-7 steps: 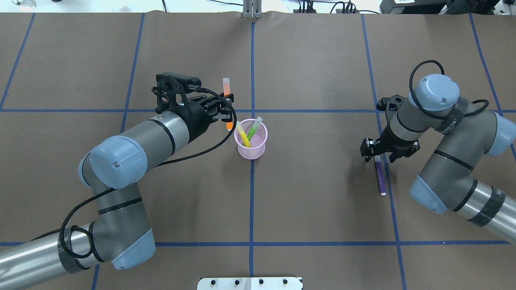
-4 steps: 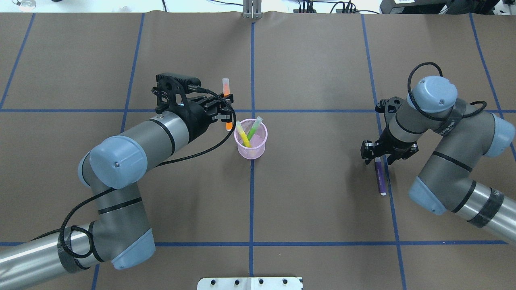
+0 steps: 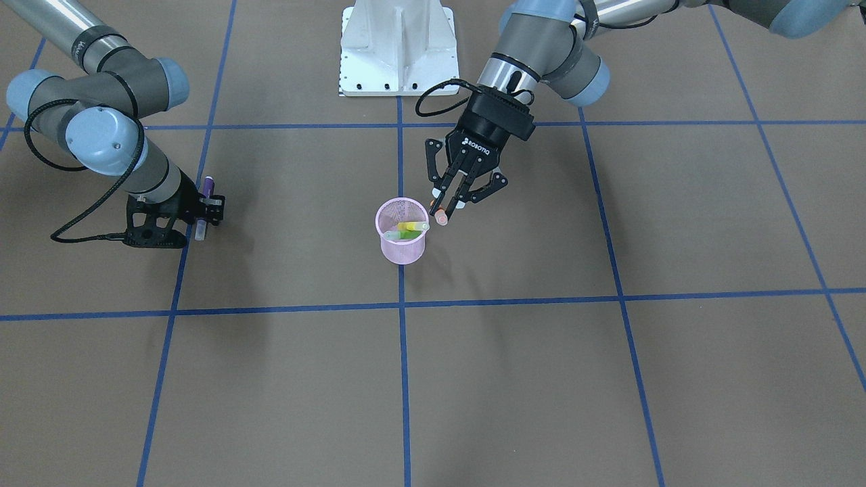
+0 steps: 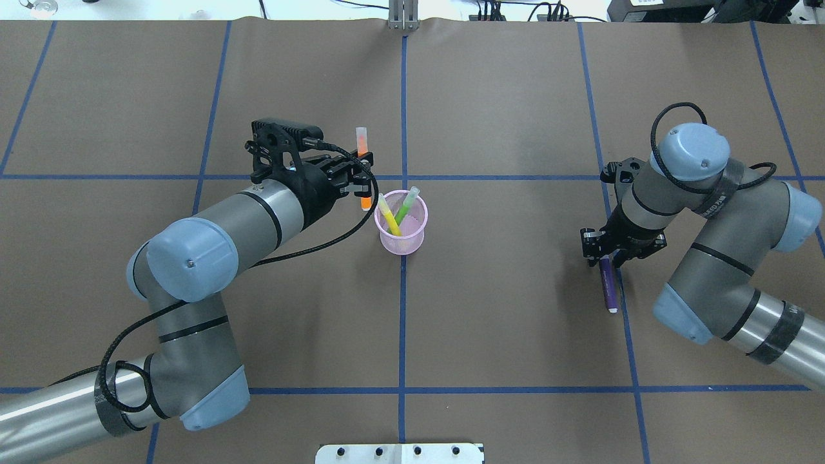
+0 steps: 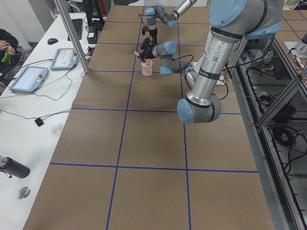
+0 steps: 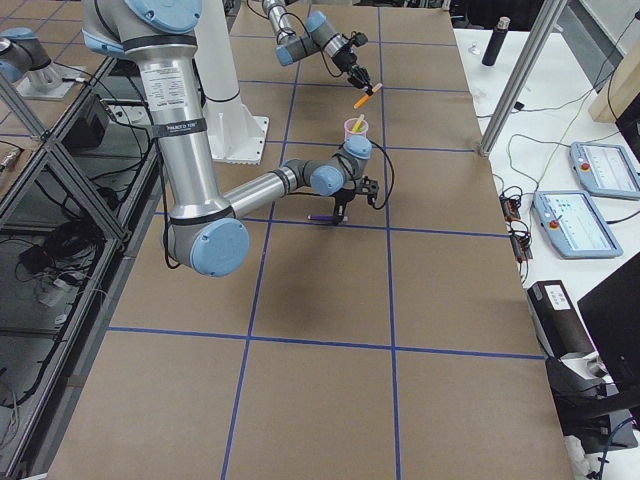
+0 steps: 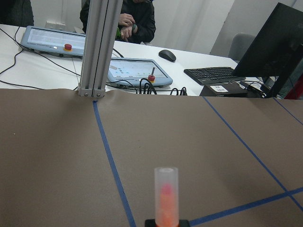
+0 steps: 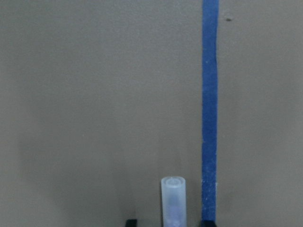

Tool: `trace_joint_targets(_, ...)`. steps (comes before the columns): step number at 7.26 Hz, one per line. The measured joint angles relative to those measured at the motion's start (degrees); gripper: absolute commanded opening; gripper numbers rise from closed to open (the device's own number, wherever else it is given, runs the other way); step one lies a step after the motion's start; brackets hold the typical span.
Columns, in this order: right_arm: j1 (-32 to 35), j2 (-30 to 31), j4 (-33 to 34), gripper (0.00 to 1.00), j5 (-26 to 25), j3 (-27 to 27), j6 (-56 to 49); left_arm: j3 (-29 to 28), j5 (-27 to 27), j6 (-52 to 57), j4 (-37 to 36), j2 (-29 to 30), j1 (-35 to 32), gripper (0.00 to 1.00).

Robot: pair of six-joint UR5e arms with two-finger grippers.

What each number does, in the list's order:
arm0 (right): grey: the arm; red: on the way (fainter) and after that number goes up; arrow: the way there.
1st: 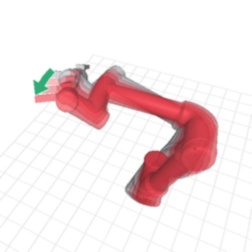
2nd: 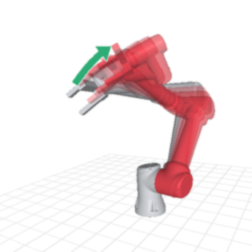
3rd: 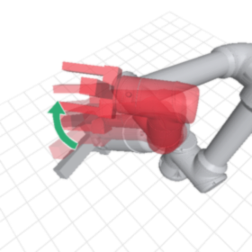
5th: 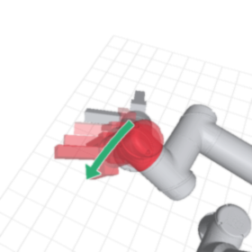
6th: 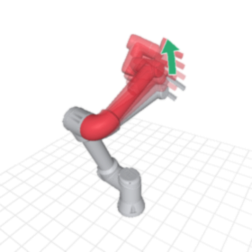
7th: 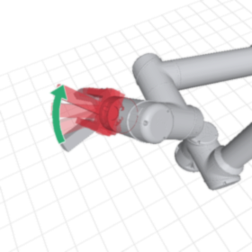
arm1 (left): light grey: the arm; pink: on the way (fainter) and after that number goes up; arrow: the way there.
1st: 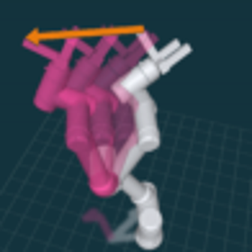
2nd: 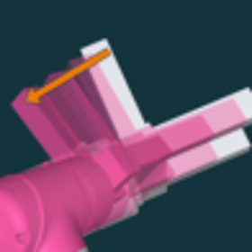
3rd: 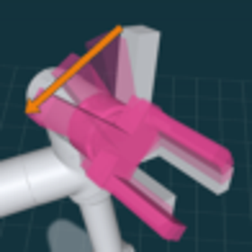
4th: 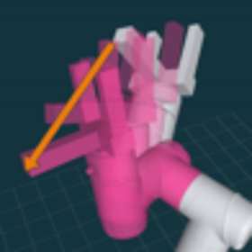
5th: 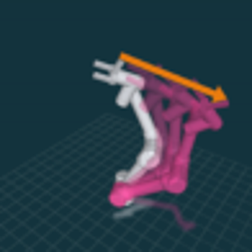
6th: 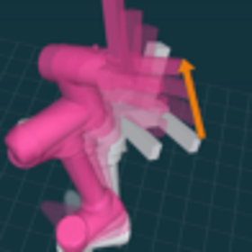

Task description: Collect pens into pen holder

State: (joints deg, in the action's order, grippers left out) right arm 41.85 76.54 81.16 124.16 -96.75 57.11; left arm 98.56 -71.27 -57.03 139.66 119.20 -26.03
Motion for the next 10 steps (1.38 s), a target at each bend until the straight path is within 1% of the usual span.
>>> trace_joint_targets(2,0.06,0.27,0.02,0.0,0.39,-0.11,0.0,-0.09,-0.03,0.18,0.0,0.11,0.01,0.0)
trace_joint_targets(4,0.15,0.24,-0.3,0.0,2.62,-0.61,-0.06,-0.05,-0.03,0.23,0.0,0.32,0.02,0.0)
trace_joint_targets(7,2.73,-0.5,-0.64,0.0,3.18,-3.53,-0.09,-0.53,0.19,-0.11,0.04,2.56,1.74,0.0)
trace_joint_targets(10,7.21,-2.33,-0.74,0.0,2.9,-6.12,-0.71,-5.02,1.28,-0.07,0.59,5.16,3.37,0.0)
